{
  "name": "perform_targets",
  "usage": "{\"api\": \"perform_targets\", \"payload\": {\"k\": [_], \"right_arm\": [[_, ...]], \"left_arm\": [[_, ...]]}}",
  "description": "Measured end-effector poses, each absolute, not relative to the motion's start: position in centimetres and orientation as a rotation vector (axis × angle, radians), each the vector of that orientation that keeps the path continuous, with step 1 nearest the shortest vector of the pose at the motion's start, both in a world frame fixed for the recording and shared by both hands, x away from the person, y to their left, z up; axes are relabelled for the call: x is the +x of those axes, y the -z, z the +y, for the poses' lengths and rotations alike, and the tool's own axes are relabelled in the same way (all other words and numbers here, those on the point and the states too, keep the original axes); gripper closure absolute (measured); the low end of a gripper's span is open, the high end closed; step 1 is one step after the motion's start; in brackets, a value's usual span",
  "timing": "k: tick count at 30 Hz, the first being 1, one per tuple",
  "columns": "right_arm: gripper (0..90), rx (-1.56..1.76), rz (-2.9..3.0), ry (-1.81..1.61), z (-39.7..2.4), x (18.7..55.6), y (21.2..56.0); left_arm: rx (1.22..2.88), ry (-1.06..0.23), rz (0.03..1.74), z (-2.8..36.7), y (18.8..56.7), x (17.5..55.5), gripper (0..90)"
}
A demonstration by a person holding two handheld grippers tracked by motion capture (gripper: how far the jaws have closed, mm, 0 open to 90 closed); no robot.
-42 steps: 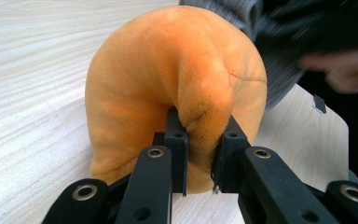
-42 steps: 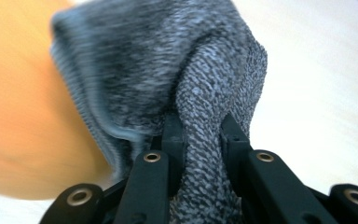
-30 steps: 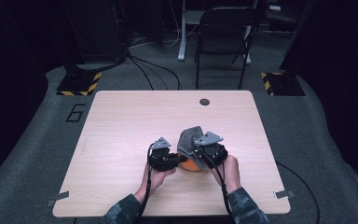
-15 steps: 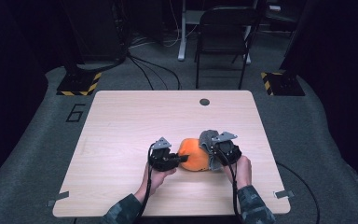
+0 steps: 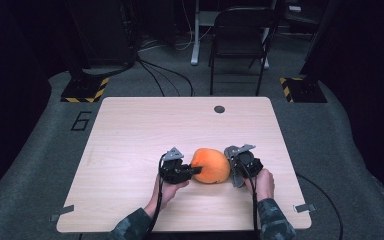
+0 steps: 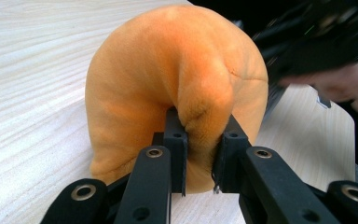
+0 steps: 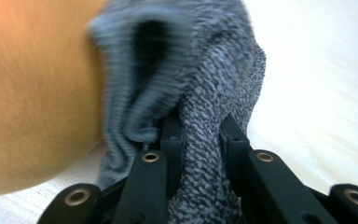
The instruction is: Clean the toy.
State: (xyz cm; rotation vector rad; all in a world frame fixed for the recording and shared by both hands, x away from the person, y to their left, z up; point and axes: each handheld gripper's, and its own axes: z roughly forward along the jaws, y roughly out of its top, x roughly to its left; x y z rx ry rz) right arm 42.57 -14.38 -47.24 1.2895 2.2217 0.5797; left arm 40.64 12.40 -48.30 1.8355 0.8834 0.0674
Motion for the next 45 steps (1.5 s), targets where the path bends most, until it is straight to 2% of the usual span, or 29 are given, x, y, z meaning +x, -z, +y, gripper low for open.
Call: {"api": "perform_targets", "payload": {"k": [1,5,8,11,12,16,17,18,21,22,23,27,30,36,37,38,39,45], "right_arm": [[76.8,1.289,2.222,-0.58,-14.4,42.6,47.2],[76.9,1.24,2.128,-0.73,-14.3,40.9,42.5],[76.9,1.114,2.143,-0.808,-12.1,39.4,40.2],[77.1,1.081,2.191,-0.775,-10.7,39.3,41.0],[77.5,1.071,2.216,-0.719,-9.9,39.7,42.4],[77.7,1.081,2.213,-0.723,-10.0,40.1,43.3],[77.7,1.088,2.213,-0.744,-10.1,40.2,43.2],[77.7,1.088,2.213,-0.744,-10.1,40.2,43.2],[77.7,1.087,2.223,-0.723,-10.1,40.2,43.2],[77.7,1.093,2.204,-0.734,-10.1,40.4,43.4],[77.7,1.093,2.204,-0.734,-10.1,40.4,43.4],[77.7,1.106,2.201,-0.743,-10.4,40.6,43.5],[77.8,1.11,2.208,-0.737,-10.5,40.8,43.5],[77.8,1.125,2.203,-0.739,-10.6,41.0,43.7],[77.8,1.129,2.197,-0.739,-10.6,41.0,43.8],[77.8,1.124,2.199,-0.743,-10.7,41.0,43.9],[77.8,1.124,2.199,-0.743,-10.7,41.0,43.9],[77.6,1.126,2.213,-0.788,-11.1,40.9,43.6]], "left_arm": [[1.836,-0.066,0.884,12.4,48.3,40.7,78.0],[1.833,-0.066,0.884,12.5,48.3,40.7,77.9],[1.832,-0.067,0.885,12.5,48.3,40.7,77.6],[1.834,-0.068,0.883,12.5,48.3,40.7,77.2],[1.835,-0.069,0.882,12.5,48.4,40.8,76.0],[1.866,-0.109,0.852,12.5,48.4,40.7,71.8],[1.875,-0.127,0.839,12.5,48.4,40.7,64.3],[1.878,-0.133,0.822,12.6,48.3,40.7,64.3],[1.879,-0.163,0.785,13.0,48.2,40.6,50.6],[1.881,-0.185,0.786,13.2,48.2,40.6,42.2],[1.889,-0.2,0.783,13.3,48.2,40.6,42.2],[1.911,-0.242,0.739,13.5,48.3,40.7,30.1],[1.965,-0.266,0.706,13.3,49.0,40.9,26.6],[1.991,-0.31,0.66,12.2,50.1,41.0,28.4],[1.992,-0.315,0.654,12.1,50.1,41.0,31.1],[1.998,-0.334,0.654,12.1,50.2,40.9,39.0],[2.002,-0.349,0.649,12.0,50.2,40.9,39.0],[2.013,-0.407,0.626,11.7,50.4,40.6,64.5]]}}
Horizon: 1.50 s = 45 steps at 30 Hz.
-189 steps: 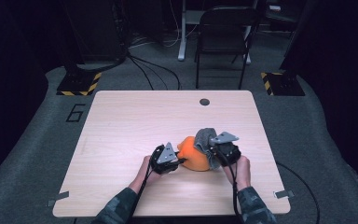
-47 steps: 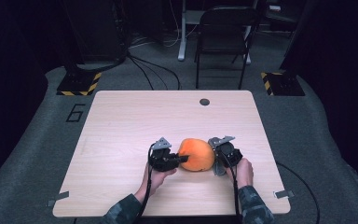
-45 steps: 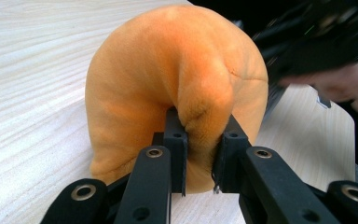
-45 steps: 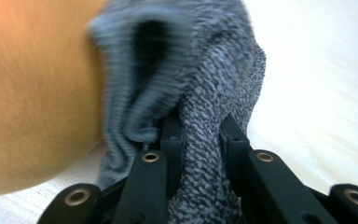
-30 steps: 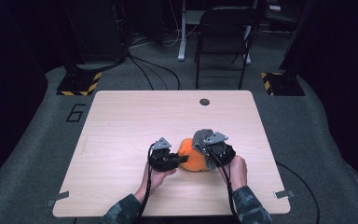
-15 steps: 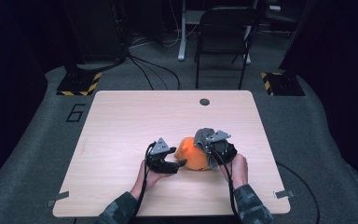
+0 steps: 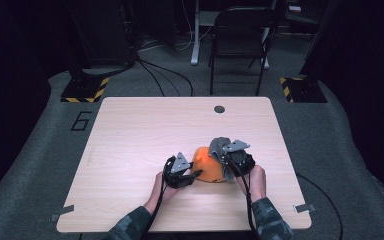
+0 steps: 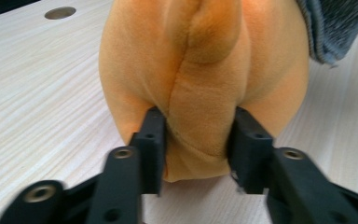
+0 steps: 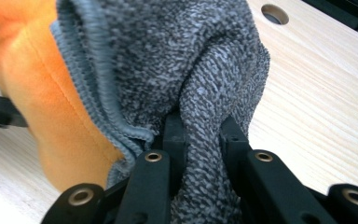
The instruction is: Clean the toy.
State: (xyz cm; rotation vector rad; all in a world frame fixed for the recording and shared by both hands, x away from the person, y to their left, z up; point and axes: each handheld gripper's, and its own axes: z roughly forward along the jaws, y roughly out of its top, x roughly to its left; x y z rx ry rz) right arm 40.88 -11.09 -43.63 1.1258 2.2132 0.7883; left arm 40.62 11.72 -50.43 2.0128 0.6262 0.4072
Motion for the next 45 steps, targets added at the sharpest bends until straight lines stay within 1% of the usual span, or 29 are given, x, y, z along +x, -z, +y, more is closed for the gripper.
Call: {"api": "perform_targets", "payload": {"k": [2,7,10,13,16,19,22,30,36,43,45], "right_arm": [[77.5,1.127,2.187,-0.816,-11.8,40.9,43.2],[77.4,1.219,2.089,-0.785,-15.5,41.1,42.3],[77.1,1.309,2.055,-0.75,-17.5,41.4,43.0],[76.9,1.352,2.072,-0.71,-18.3,42.0,44.4],[76.8,1.366,2.096,-0.677,-18.3,42.4,45.4],[76.8,1.372,2.087,-0.678,-18.4,42.4,45.4],[76.8,1.379,2.075,-0.685,-18.7,42.4,45.2],[76.8,1.374,2.034,-0.712,-19.2,42.1,43.8],[76.8,1.339,2.033,-0.731,-18.9,41.6,42.3],[76.8,1.295,2.04,-0.746,-18.0,41.1,41.1],[76.8,1.287,2.046,-0.744,-17.9,41.0,40.9]], "left_arm": [[2.02,-0.421,0.621,11.7,50.4,40.6,69.4],[2.009,-0.415,0.612,12.0,50.5,40.7,73.1],[2.001,-0.423,0.589,12.1,50.7,40.6,76.5],[1.983,-0.442,0.57,12.1,50.9,40.5,78.5],[1.961,-0.458,0.55,12.2,50.8,40.4,80.4],[1.921,-0.466,0.535,12.1,50.3,40.1,81.0],[1.882,-0.441,0.548,12.3,49.6,39.9,81.5],[1.76,-0.337,0.622,13.9,47.2,40.0,81.3],[1.712,-0.262,0.713,14.2,46.9,40.2,81.2],[1.668,-0.166,0.771,14.3,47.0,40.4,81.2],[1.667,-0.167,0.781,14.3,46.8,40.3,81.2]]}}
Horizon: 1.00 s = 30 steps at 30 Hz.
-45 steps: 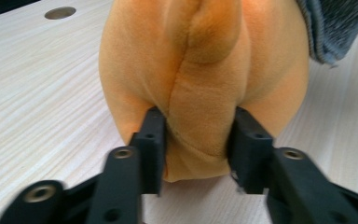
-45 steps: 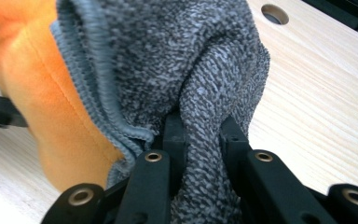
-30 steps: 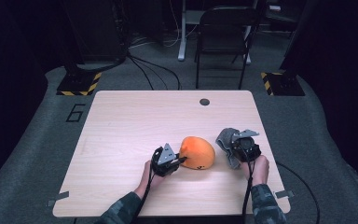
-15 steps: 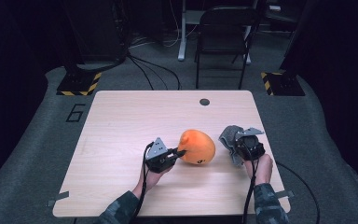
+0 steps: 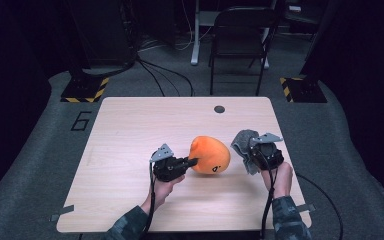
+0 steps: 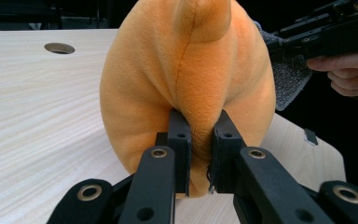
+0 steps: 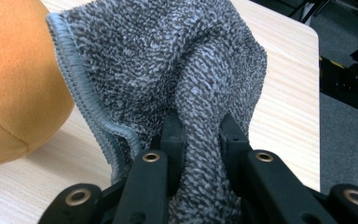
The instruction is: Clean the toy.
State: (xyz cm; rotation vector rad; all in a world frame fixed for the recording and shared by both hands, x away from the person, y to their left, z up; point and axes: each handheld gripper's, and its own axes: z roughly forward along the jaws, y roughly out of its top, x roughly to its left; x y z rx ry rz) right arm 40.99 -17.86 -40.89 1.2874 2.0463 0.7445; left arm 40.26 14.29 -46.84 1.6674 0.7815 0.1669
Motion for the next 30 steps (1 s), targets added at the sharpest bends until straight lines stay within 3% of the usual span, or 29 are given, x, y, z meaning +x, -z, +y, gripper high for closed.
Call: {"api": "perform_targets", "payload": {"k": [12,19,26,30], "right_arm": [[76.8,1.282,2.052,-0.739,-17.7,41.0,40.8],[76.9,1.263,2.074,-0.76,-16.8,40.9,40.6],[76.5,1.073,2.149,-0.91,-11.1,39.3,38.0],[76.3,0.992,2.233,-0.873,-7.4,39.4,39.3]], "left_arm": [[1.698,-0.095,0.892,13.5,48.9,40.8,80.9],[1.739,-0.12,0.911,13.4,49.9,41.1,80.9],[1.762,-0.148,0.893,13.0,49.7,40.6,80.6],[1.765,-0.16,0.895,12.8,49.7,40.5,80.6]]}}
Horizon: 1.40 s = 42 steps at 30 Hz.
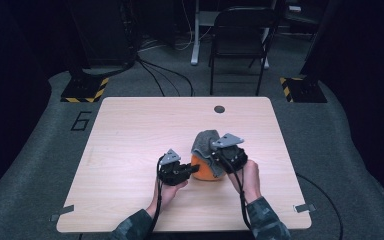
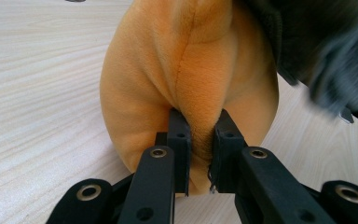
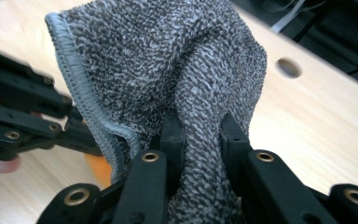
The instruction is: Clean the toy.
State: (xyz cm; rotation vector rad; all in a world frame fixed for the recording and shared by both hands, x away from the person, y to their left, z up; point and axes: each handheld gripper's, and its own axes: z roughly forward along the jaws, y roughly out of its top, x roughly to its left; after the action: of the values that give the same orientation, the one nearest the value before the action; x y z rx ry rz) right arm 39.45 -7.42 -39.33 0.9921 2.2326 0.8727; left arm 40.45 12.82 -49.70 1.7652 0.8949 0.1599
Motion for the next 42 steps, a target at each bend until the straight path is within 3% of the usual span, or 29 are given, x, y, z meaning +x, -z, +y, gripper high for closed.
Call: {"api": "perform_targets", "payload": {"k": [3,11,20,26,31,36,42], "right_arm": [[76.6,0.988,2.23,-0.794,-7.0,40.1,41.4],[76.9,1.175,2.22,-0.725,-11.7,41.4,44.4],[76.7,1.276,2.291,-0.546,-13.4,43.3,48.4],[76.7,1.243,2.184,-0.699,-13.8,42.2,43.9],[76.5,1.063,2.164,-0.855,-10.8,39.8,39.8],[76.3,0.974,2.224,-0.806,-7.8,39.6,41.1],[76.3,1.048,2.223,-0.773,-9.7,40.5,42.6]], "left_arm": [[1.778,-0.156,0.889,12.8,49.9,40.6,80.2],[1.782,-0.161,0.878,12.6,49.9,40.7,80.2],[1.787,-0.166,0.856,12.5,49.9,40.8,79.9],[1.792,-0.166,0.853,12.5,49.8,40.6,79.8],[1.805,-0.176,0.84,12.5,49.8,40.6,79.7],[1.814,-0.185,0.835,12.5,49.8,40.6,79.3],[1.808,-0.173,0.84,12.4,49.9,40.6,78.9]]}}
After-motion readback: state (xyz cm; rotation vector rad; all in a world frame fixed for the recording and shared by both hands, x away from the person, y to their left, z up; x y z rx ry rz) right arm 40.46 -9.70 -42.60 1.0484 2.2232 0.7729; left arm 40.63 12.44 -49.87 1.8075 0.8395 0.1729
